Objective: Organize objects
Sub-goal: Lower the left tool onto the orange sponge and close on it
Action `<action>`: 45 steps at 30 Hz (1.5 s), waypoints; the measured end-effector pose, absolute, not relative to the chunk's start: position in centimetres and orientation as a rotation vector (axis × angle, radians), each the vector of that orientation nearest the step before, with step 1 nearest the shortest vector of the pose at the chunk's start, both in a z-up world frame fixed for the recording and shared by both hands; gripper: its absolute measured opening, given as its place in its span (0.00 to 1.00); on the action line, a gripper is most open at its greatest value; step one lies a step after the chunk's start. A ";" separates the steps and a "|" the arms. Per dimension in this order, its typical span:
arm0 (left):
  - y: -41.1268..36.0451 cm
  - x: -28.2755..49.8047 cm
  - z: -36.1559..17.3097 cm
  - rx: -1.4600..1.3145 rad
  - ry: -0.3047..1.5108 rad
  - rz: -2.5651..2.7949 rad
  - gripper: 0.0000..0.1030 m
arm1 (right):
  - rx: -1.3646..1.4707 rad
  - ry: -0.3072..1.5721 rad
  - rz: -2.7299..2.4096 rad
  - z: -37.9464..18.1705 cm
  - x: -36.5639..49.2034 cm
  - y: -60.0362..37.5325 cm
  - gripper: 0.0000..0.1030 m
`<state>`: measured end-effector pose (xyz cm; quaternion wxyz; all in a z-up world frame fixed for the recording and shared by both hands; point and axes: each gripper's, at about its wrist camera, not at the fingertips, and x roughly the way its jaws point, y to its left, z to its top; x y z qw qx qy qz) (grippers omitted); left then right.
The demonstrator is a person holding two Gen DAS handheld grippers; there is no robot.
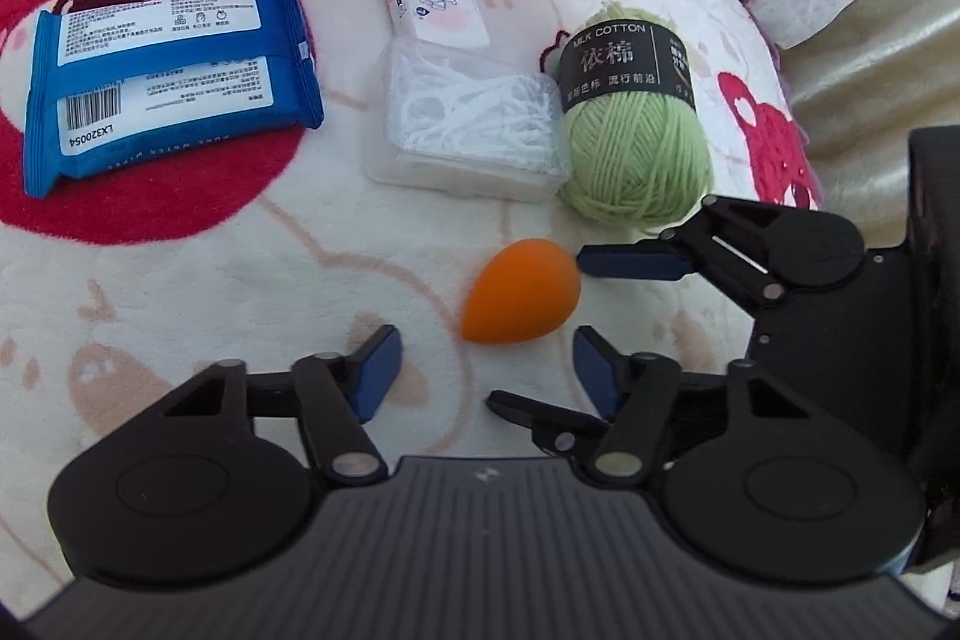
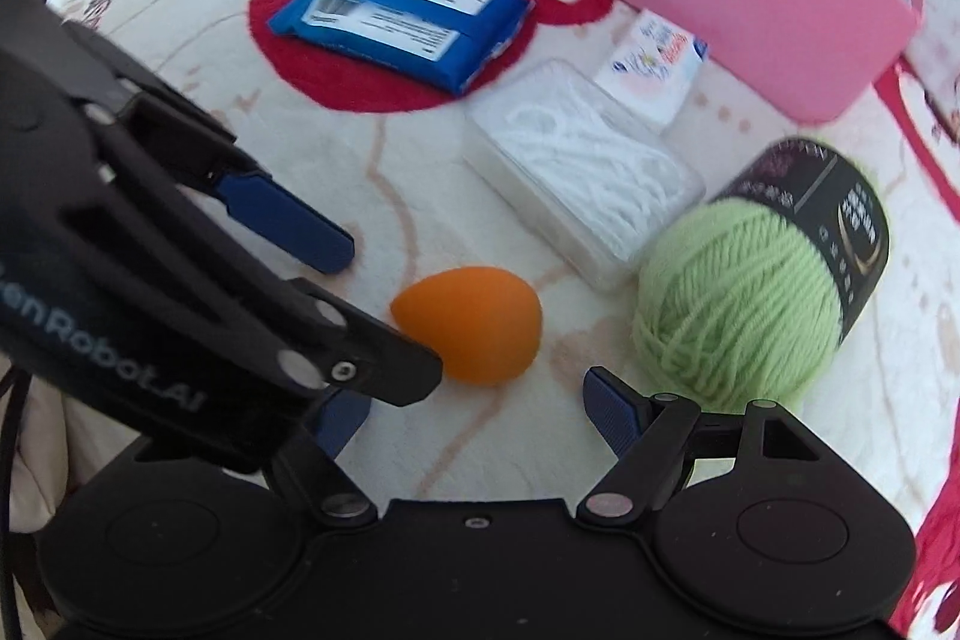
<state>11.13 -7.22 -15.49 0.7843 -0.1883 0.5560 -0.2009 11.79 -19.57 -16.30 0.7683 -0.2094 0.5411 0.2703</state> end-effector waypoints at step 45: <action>-6.3 10.2 -13.0 -0.486 1.066 -0.479 0.31 | -0.347 1.025 0.591 -12.2 10.8 -18.9 0.54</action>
